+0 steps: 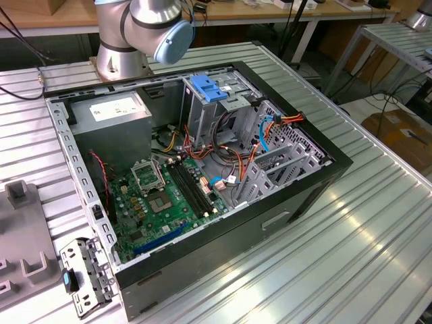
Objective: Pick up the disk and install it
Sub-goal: 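Pick up the disk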
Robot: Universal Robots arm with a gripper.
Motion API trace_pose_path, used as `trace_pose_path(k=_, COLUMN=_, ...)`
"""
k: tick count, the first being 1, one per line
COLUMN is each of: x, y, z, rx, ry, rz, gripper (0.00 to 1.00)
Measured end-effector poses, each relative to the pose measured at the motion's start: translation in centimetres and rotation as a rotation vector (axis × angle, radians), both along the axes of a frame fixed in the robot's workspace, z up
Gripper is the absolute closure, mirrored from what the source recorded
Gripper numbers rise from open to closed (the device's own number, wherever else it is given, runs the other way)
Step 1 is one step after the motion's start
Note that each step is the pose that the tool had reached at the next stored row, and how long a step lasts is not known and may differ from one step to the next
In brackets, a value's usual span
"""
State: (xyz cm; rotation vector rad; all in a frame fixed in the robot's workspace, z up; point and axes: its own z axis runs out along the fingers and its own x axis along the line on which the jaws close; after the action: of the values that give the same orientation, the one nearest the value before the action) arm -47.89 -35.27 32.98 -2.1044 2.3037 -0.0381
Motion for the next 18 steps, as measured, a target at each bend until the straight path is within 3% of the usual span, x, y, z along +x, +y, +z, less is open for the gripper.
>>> trace_pose_path(k=4, x=-0.02, y=-0.01, z=-0.61, rx=0.0, ry=0.0, rz=0.038, gripper=0.52)
trace_pose_path(k=13, x=-0.1, y=-0.45, z=-1.96, rx=-0.0022, ry=0.0006, rz=0.046, gripper=0.52)
trace_pose_path(k=15, x=0.06, y=-0.45, z=-2.13, rx=-0.003, ry=0.0054, rz=0.047, gripper=0.52)
trace_pose_path(k=17, x=0.1, y=-0.45, z=-2.21, rx=-0.0034, ry=0.0163, rz=0.047, gripper=0.52)
trace_pose_path(k=18, x=0.1, y=-0.45, z=-2.25, rx=-0.0036, ry=0.0189, rz=0.046, gripper=0.52)
